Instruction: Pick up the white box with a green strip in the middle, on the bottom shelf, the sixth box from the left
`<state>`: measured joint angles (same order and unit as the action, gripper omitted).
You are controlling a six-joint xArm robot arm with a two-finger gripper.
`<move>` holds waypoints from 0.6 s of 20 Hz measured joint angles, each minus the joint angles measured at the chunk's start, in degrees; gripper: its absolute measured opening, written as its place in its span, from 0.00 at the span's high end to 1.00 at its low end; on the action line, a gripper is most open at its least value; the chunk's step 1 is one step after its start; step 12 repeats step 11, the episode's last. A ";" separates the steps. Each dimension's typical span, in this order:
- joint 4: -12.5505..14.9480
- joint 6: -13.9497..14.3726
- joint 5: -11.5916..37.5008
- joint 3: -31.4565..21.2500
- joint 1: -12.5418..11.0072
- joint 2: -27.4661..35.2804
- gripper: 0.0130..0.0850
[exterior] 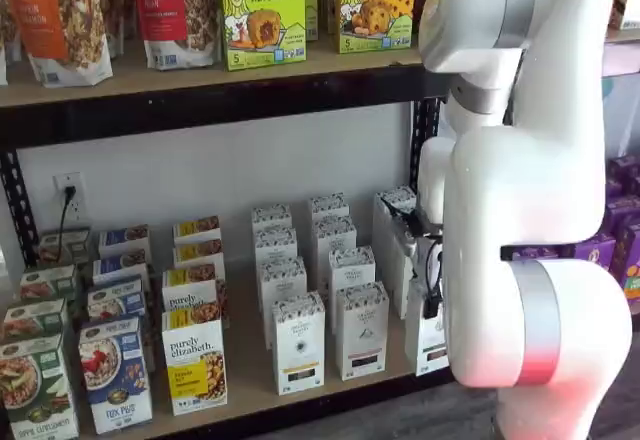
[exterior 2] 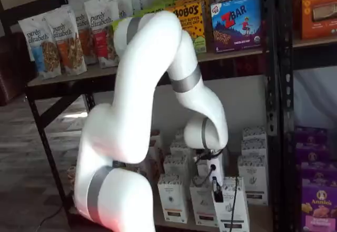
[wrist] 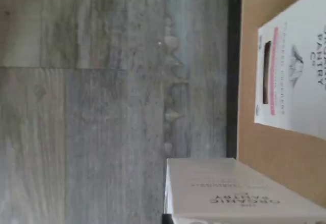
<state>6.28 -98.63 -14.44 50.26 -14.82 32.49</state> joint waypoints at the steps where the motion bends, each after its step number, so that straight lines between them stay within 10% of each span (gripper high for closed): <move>1: 0.33 0.39 -0.04 -1.33 0.07 -1.34 0.44; 12: -3.16 -1.13 -1.45 -14.37 1.93 -16.24 0.44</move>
